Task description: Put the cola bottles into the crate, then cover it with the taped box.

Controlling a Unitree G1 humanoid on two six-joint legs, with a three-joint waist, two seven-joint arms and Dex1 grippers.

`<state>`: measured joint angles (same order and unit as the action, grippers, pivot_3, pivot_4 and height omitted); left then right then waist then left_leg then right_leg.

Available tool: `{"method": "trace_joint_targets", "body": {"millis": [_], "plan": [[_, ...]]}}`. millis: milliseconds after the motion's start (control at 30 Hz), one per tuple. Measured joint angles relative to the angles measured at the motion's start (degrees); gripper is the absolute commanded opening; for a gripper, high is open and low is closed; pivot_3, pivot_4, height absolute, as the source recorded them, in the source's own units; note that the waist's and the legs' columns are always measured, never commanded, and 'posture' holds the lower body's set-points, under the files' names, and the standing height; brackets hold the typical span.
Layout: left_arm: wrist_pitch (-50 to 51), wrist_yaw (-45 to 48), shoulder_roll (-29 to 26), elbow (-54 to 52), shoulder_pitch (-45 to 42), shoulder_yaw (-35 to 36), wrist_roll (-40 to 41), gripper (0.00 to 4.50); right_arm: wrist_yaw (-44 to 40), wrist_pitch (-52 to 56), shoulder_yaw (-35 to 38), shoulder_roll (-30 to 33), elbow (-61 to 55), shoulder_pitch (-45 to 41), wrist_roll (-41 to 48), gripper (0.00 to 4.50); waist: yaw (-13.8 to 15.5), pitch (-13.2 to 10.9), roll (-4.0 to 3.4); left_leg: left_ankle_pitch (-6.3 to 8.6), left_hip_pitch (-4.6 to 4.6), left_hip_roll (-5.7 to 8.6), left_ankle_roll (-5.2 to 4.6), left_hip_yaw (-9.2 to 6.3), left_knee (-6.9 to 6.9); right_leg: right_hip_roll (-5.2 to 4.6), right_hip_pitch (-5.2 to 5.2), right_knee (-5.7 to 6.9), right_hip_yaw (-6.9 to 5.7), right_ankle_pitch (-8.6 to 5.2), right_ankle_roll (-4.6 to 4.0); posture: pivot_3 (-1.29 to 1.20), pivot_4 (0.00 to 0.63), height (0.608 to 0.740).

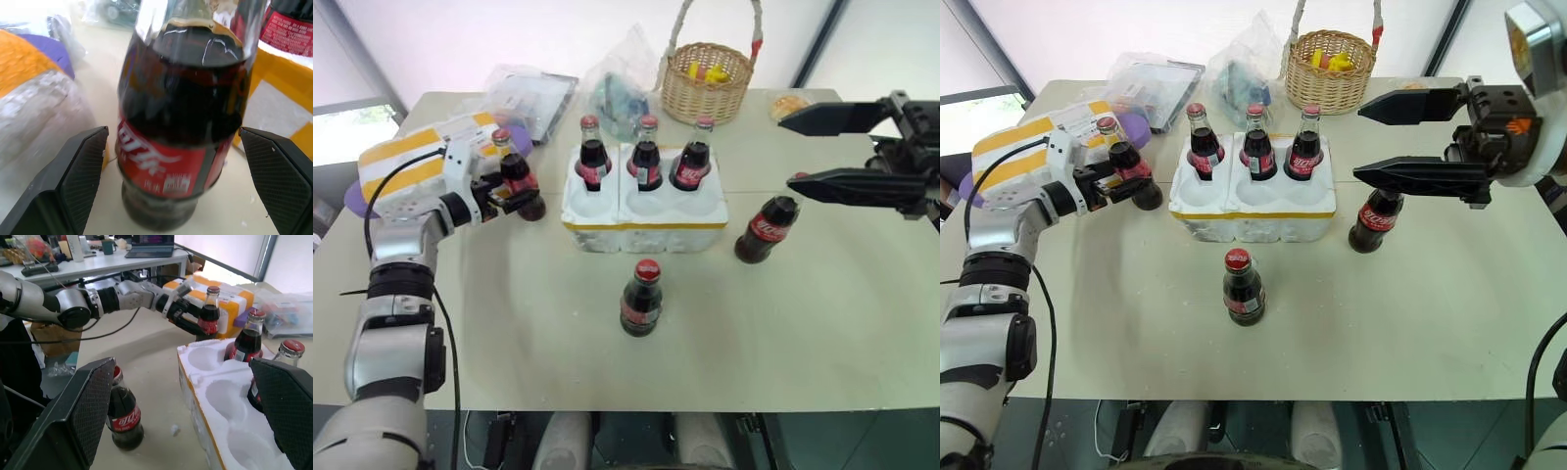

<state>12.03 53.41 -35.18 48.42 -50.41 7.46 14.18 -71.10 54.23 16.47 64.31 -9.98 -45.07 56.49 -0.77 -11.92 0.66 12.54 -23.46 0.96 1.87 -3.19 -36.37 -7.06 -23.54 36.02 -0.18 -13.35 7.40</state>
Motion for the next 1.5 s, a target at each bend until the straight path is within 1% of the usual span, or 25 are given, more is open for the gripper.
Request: {"method": "trace_joint_targets", "body": {"millis": [133, 233, 267, 300, 500, 633, 733, 833, 900, 967, 1033, 1133, 1300, 1500], "plan": [[-2.34, -0.55, 0.95, 5.72, -3.00, 0.03, -1.25, 4.48, 0.95, 0.17, 0.13, -0.28, -0.02, 0.09, 0.43, 4.50, 0.02, 0.00, 0.01, 0.00, 0.00, 0.00, 0.00, 0.00, 0.00, 0.00, -0.01, 0.01, 0.00, 0.00, 0.00, 0.00, 0.150, 0.737], [-3.78, -0.09, 1.90, 9.81, -5.49, 0.07, -1.51, 3.66, 1.83, 0.17, 0.22, -0.57, -0.07, 0.30, 0.62, 4.50, 0.06, -0.01, 0.03, 0.00, -0.01, 0.00, 0.00, 0.00, -0.01, 0.00, 0.00, 0.00, 0.00, 0.00, 0.02, 0.00, 0.150, 0.737], [-3.98, 0.21, 1.95, 10.45, -5.87, 0.13, -1.59, 3.15, 2.14, 0.17, 0.25, -0.67, -0.09, 0.36, 0.65, 4.50, 0.05, -0.02, 0.04, 0.00, -0.03, 0.00, 0.00, 0.00, -0.01, 0.00, -0.01, -0.01, -0.01, 0.00, 0.02, 0.00, 0.150, 0.737], [-4.13, 0.74, 1.91, 11.13, -6.27, 0.12, -1.72, 2.81, 2.40, 0.17, 0.34, -0.67, -0.10, 0.47, 0.68, 4.50, 0.04, -0.02, 0.04, 0.00, -0.03, 0.00, 0.00, 0.00, 0.00, 0.00, -0.01, -0.01, 0.00, 0.00, 0.02, 0.00, 0.150, 0.737], [-3.34, 4.41, 0.98, 11.68, -6.80, 0.00, -2.47, 2.84, 3.48, 0.17, 1.14, -0.69, -0.25, 2.10, 1.14, 4.50, -0.01, -0.02, 0.05, 0.00, -0.05, 0.00, 0.00, 0.00, 0.01, 0.00, -0.03, -0.01, -0.01, 0.01, 0.02, 0.00, 0.150, 0.737], [1.06, 9.19, -0.45, 8.90, -6.79, -1.19, -2.46, 2.84, 3.92, 0.16, 2.03, -0.81, -0.66, 2.65, 1.28, 4.50, -0.01, -0.06, 0.11, 0.00, -0.12, 0.00, 0.00, -0.01, 0.02, 0.01, -0.12, 0.02, -0.01, 0.01, 0.02, 0.00, 0.150, 0.737], [7.80, 14.37, -2.16, 2.16, -6.93, -2.24, -1.57, 2.84, 4.19, -0.04, 2.13, -1.19, -0.94, 3.29, 1.27, 4.50, -0.03, -0.24, 0.42, 0.00, -0.27, 0.00, 0.00, -0.05, -0.01, 0.03, -0.25, 0.06, -0.01, 0.01, 0.02, 0.00, 0.150, 0.737], [15.28, 18.49, -3.87, -5.22, -10.43, -2.35, 0.84, 2.84, 4.34, -0.22, 2.33, -1.74, -0.96, 4.64, 1.13, 4.50, -0.03, -0.28, 0.48, -0.01, -1.32, -0.02, -0.01, -0.19, -0.64, 0.10, -1.06, 0.28, -0.04, 0.08, 0.10, 0.00, 0.150, 0.737], [19.99, 20.03, -4.50, -10.56, -14.23, -2.30, 2.82, 2.84, 4.38, -0.64, 2.34, -2.28, -0.98, 5.87, 1.09, 4.50, 0.15, -0.28, 0.47, -0.01, -1.48, 0.01, -0.01, -0.18, -0.78, 0.10, -1.07, 0.22, -0.04, 0.16, 0.23, 0.00, 0.150, 0.737], [22.74, 21.31, -4.63, -13.53, -17.15, -2.30, 4.20, 2.84, 4.43, -1.04, 2.45, -2.29, -1.06, 6.60, 1.08, 4.50, 0.13, -0.28, 0.47, 0.00, -1.49, 0.02, -0.01, -0.17, -0.82, 0.09, -1.01, 0.12, -0.04, 0.21, 0.30, 0.00, 0.150, 0.737], [24.97, 21.98, -3.79, -15.02, -19.46, -2.33, 5.40, 2.84, 4.57, -1.38, 2.90, -2.33, -1.14, 7.25, 1.07, 4.50, 0.07, -0.28, 0.47, -0.01, -1.47, 0.02, -0.01, -0.18, -0.84, 0.09, -1.01, 0.14, -0.04, 0.22, 0.30, 0.00, 0.150, 0.737], [26.49, 22.00, -1.40, -15.11, -20.52, -2.88, 6.37, 2.84, 5.11, -1.76, 3.21, -2.35, -1.18, 7.89, 1.07, 4.50, 0.01, -0.28, 0.47, -0.01, -1.42, 0.01, -0.02, -0.19, -0.83, 0.10, -1.01, 0.19, -0.04, 0.24, 0.27, 0.00, 0.150, 0.737], [25.01, 21.92, 2.27, -14.56, -20.43, -6.83, 5.54, 2.84, 6.02, -2.03, 4.37, -2.33, -1.66, 9.12, 1.11, 4.50, -0.24, -0.29, 0.46, -0.01, -1.42, 0.01, -0.03, -0.18, -0.80, 0.10, -1.02, 0.18, -0.03, 0.24, 0.26, 0.00, 0.150, 0.737], [23.00, 21.51, 4.49, -13.69, -18.44, -9.27, 3.90, 2.84, 7.01, -2.00, 6.49, -2.31, -3.30, 11.62, 1.33, 4.50, -0.11, -0.29, 0.46, -0.01, -1.42, 0.01, -0.03, -0.17, -0.83, 0.10, -1.02, 0.19, -0.03, 0.26, 0.25, 0.00, 0.150, 0.737]]}}
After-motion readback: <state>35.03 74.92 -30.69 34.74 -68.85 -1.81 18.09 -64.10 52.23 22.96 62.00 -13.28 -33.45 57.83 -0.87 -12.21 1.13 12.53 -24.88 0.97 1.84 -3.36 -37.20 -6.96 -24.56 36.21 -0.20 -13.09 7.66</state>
